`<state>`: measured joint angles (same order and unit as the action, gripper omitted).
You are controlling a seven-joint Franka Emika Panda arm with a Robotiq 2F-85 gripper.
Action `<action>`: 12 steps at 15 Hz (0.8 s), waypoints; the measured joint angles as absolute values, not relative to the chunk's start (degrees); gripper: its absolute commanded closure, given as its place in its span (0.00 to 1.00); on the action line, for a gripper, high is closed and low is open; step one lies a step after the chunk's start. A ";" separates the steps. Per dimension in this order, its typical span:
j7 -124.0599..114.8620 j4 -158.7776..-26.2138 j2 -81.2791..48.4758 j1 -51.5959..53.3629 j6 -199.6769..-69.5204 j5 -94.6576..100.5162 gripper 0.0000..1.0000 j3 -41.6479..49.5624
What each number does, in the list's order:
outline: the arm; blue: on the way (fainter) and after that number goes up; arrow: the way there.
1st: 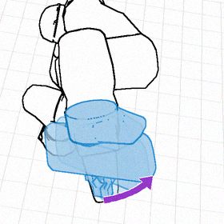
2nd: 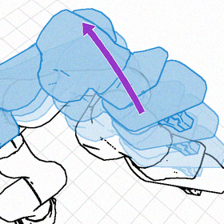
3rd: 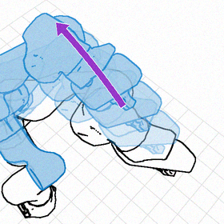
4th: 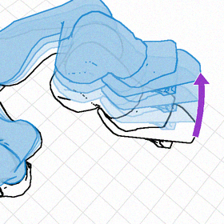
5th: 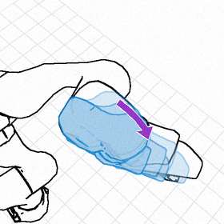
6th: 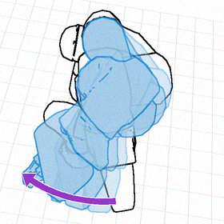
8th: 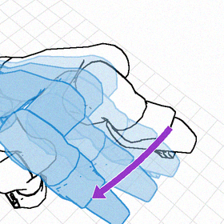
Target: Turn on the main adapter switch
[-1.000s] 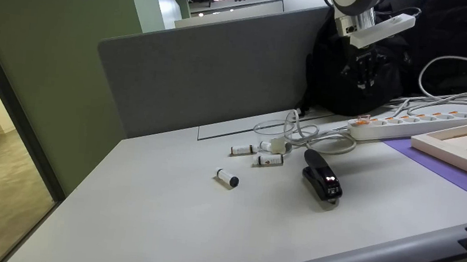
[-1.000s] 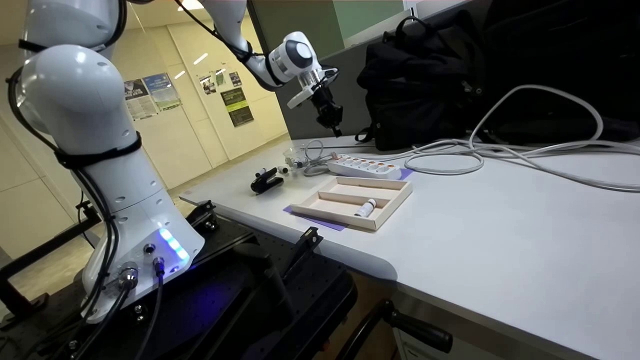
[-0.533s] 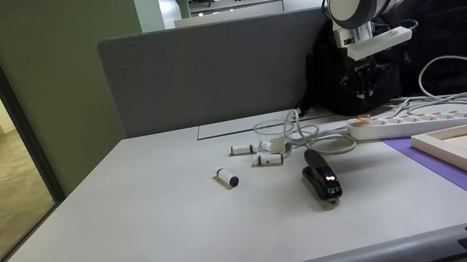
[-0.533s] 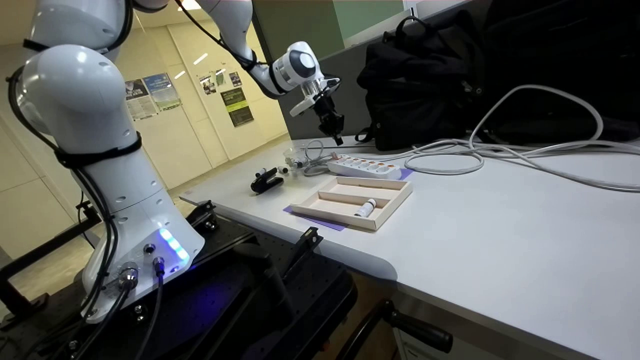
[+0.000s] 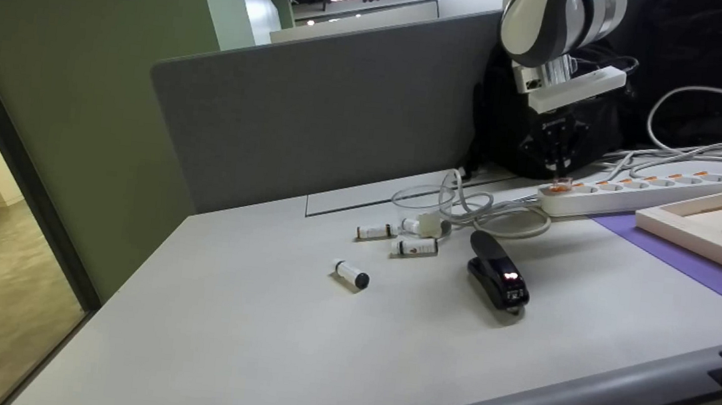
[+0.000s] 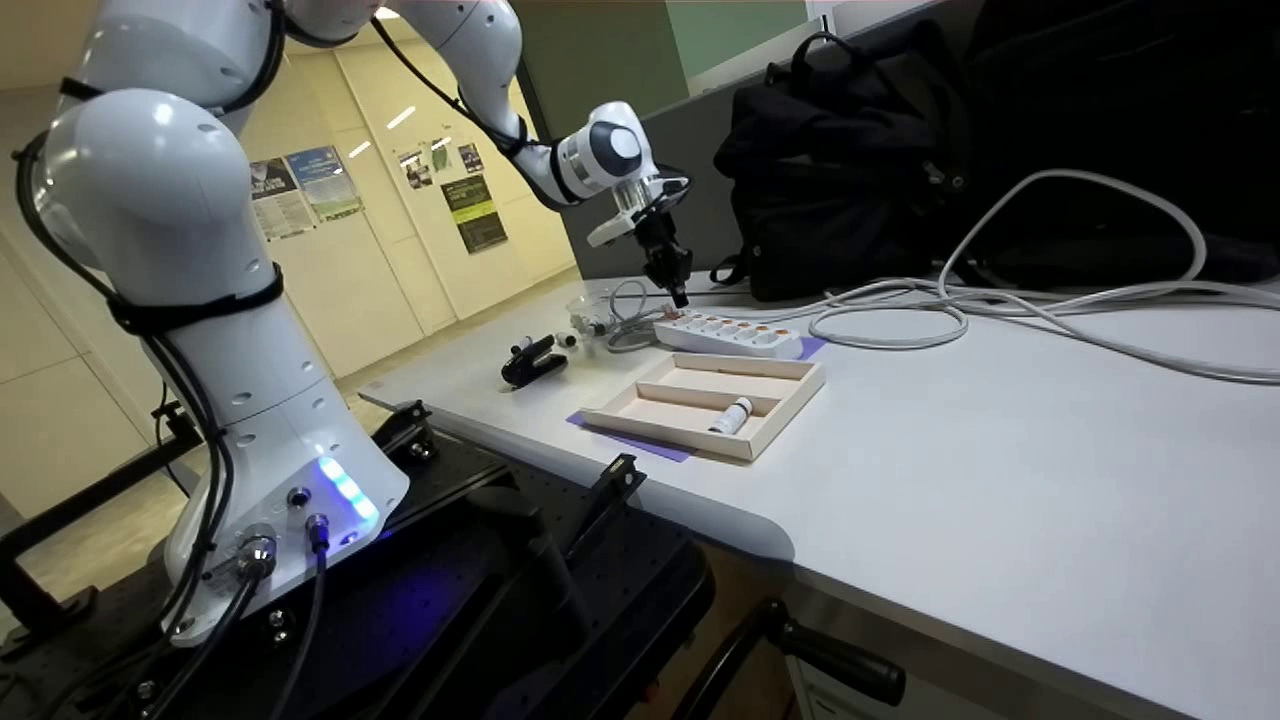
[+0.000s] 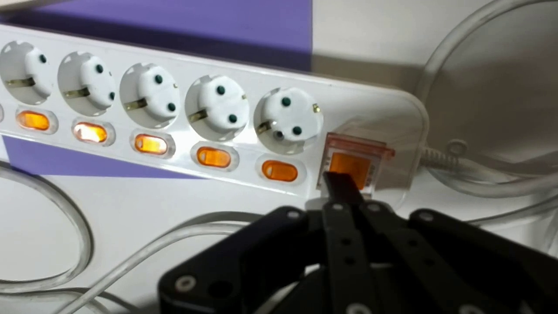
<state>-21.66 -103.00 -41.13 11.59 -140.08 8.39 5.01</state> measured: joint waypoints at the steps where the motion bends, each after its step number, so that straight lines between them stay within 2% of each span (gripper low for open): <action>1: -21.66 -102.62 -41.63 11.59 -140.05 7.90 1.00 5.01; 12: -21.66 -101.19 -43.46 11.66 -139.02 6.65 1.00 5.06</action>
